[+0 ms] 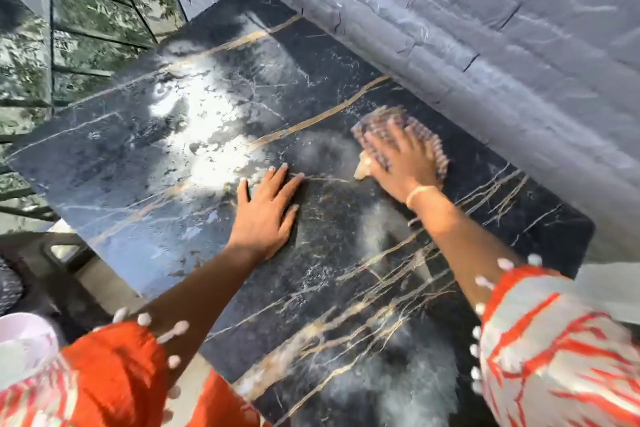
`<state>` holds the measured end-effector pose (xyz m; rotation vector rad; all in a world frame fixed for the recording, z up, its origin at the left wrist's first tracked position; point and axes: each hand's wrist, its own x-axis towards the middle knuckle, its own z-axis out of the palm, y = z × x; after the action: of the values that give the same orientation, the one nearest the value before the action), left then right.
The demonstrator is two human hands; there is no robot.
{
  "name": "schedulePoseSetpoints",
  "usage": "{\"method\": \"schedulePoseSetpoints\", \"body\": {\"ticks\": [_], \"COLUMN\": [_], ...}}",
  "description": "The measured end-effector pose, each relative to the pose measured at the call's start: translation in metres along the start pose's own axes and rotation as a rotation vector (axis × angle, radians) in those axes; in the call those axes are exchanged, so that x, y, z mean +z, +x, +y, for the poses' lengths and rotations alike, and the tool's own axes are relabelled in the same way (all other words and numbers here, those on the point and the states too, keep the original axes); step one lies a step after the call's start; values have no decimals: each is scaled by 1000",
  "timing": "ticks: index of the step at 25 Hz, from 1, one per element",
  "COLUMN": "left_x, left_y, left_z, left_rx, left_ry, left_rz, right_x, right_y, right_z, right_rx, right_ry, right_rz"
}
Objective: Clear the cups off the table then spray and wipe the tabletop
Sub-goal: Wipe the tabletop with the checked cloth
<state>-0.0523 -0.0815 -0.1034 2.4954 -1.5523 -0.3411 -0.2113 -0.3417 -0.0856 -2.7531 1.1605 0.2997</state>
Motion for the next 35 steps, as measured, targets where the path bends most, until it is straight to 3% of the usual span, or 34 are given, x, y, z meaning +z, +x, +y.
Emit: {"method": "schedulePoseSetpoints", "body": {"ticks": [3, 6, 8, 13, 16, 18, 20, 23, 25, 27, 32, 33, 35], "left_x": [7, 4, 2, -1, 0, -1, -1, -1, -2, -2, 1, 1, 2], "left_y": [-3, -2, -1, -2, -2, -2, -1, -3, -1, -2, -1, -1, 0], "left_z": [10, 10, 11, 10, 12, 13, 13, 14, 14, 13, 13, 12, 12], "left_rx": [-38, -46, -47, -64, -62, -66, -69, -71, -75, -83, -89, -91, -91], "left_ry": [82, 91, 97, 63, 62, 74, 78, 78, 60, 53, 60, 57, 48], "left_rz": [10, 6, -1, -4, 1, 13, 15, 25, 23, 23, 36, 40, 40], "right_x": [-7, -3, 5, 41, 41, 31, 16, -4, -11, -6, -1, -3, -9], "right_y": [18, 7, -24, -168, -156, -111, -57, 9, 36, 41, 28, 37, 63], "right_z": [37, 22, -7, -81, -64, -38, -7, 19, -2, -41, -91, -84, -60], "right_rx": [143, 158, 29, -556, -726, -625, -412, 95, 263, 153, -450, -470, -320], "right_ry": [83, 113, 62, 36, 31, 4, -114, 70, 205, 148, -77, -79, -10], "right_rz": [61, 82, 48, -16, 25, 62, 57, 97, 99, 94, 48, 49, 82]}}
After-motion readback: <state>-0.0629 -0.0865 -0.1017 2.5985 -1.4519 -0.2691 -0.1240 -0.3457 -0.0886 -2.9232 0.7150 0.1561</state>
